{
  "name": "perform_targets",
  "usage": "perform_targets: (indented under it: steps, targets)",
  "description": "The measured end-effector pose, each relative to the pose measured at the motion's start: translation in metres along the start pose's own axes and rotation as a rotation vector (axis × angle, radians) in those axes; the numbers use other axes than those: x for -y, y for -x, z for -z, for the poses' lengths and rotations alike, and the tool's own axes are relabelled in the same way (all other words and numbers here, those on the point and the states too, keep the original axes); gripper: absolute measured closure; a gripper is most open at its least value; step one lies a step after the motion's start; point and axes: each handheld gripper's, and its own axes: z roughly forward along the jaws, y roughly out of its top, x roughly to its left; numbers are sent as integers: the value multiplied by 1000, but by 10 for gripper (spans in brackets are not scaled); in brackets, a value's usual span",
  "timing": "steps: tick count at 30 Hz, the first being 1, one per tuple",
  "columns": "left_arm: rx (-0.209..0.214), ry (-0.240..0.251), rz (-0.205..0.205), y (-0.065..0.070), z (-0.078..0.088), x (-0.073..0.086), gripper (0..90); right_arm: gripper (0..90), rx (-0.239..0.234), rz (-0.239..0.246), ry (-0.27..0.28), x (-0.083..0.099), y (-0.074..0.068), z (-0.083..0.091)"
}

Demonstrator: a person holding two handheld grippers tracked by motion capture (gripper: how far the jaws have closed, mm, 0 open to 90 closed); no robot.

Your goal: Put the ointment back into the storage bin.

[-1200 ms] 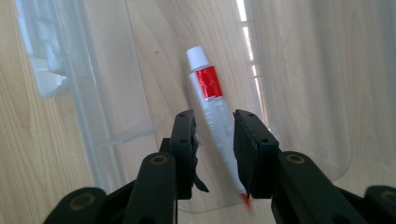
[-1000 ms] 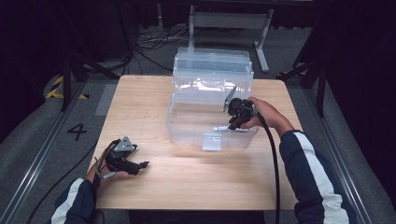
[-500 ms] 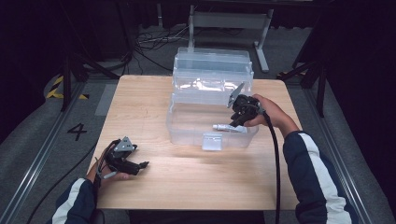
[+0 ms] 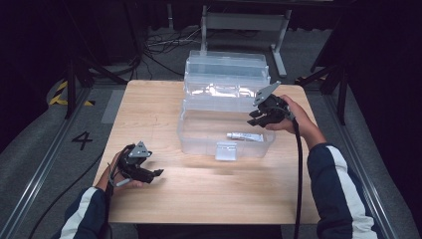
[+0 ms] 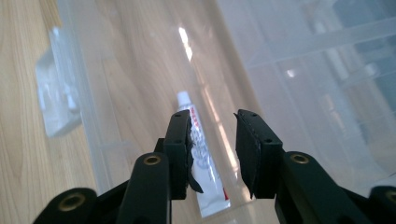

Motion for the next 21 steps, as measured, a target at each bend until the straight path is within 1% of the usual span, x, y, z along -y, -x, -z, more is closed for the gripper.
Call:
perform_targets:
  steps: [1,2,5,7,9,10,11,12,14,15,16,18,20,21]
  targets:
    - [2,12,-5,0,2,-5,207,657,12,-1,21,0,1,3]
    - [7,25,-14,1,4,-10,209,652,36,-8,44,0,2,5]
    - [1,44,-41,4,9,-23,219,627,73,-27,104,-1,5,14]
    - [-3,52,-57,5,11,-32,223,618,82,-38,140,-2,8,19]
    - [-7,68,-65,6,13,-40,227,607,111,-58,171,-3,12,24]
    - [0,81,-71,6,14,-45,228,597,111,-60,177,-4,13,25]
    - [-2,86,-79,7,15,-47,228,591,126,-65,188,-5,15,27]
    - [-2,94,-89,8,16,-52,230,590,131,-71,194,-6,17,27]
    - [1,105,-95,9,16,-59,232,583,137,-77,217,-8,20,29]
    - [9,112,-106,10,15,-64,234,571,143,-91,233,-10,24,30]
    - [9,112,-106,10,15,-64,238,571,143,-91,233,-10,24,30]
    - [18,121,-122,12,14,-71,241,546,167,-102,238,-13,29,30]
    - [34,126,-135,13,13,-77,255,546,173,-107,251,-14,32,30]
    - [30,127,-143,14,12,-80,255,542,175,-103,262,-15,34,31]
